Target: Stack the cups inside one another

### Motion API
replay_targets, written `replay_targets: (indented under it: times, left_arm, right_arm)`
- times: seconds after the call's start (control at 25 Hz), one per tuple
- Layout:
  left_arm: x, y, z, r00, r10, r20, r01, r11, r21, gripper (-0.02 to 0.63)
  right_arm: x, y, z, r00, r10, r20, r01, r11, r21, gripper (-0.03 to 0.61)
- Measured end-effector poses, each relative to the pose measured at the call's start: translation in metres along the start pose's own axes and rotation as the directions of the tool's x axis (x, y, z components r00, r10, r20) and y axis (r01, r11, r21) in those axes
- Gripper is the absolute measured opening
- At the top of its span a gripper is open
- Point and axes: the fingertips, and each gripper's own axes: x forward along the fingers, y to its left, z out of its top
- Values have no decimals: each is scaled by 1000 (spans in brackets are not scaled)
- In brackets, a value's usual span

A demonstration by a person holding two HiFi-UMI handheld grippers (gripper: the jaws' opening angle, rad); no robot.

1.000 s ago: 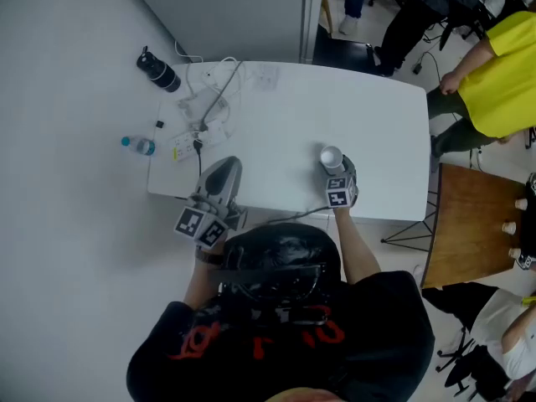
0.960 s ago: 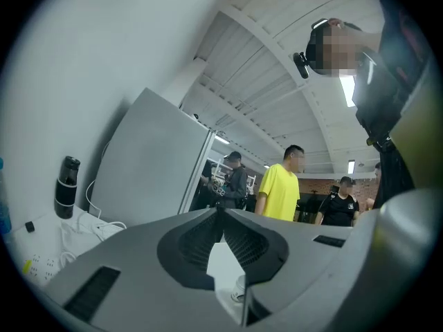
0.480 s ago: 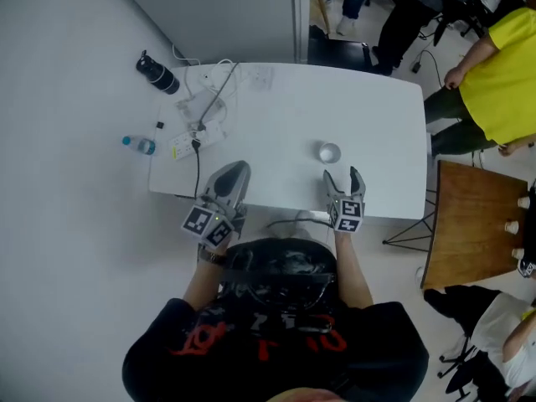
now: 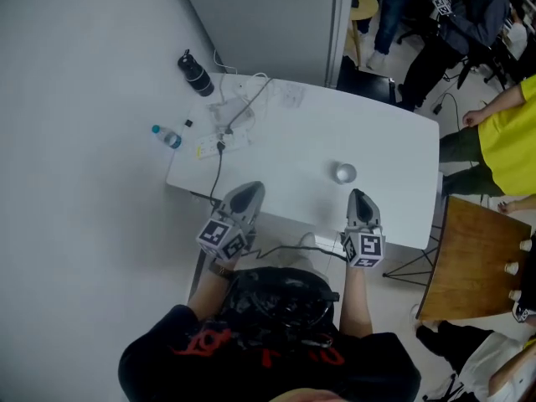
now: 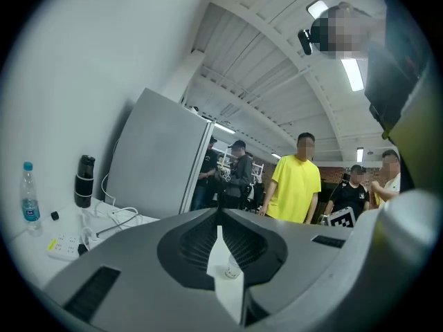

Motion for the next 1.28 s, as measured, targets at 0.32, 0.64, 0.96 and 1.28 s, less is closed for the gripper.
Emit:
replay_targets:
  times: [0.32,0.64,0.96,1.28]
  left_arm:
    - [-55,12,-8,995,-97,1,97,995,-3,14]
    - [-71,34,14,993,-110,43,110,994,20,8]
    - [-51,-6,19,981,-186,57,184,982,45,8]
    - [-31,-33,27,972,-224,66,219,972,82,8]
  right_arm:
    - [-49,57,43,988,-80,133,78,997,20,5]
    - [-63,94,67,978,-114,172,118,993,-11,3]
    - [-73,98,75,971,-96,217,101,995,-11,3]
    - [-81,76,69,965,-94,246,101,995,-18,3]
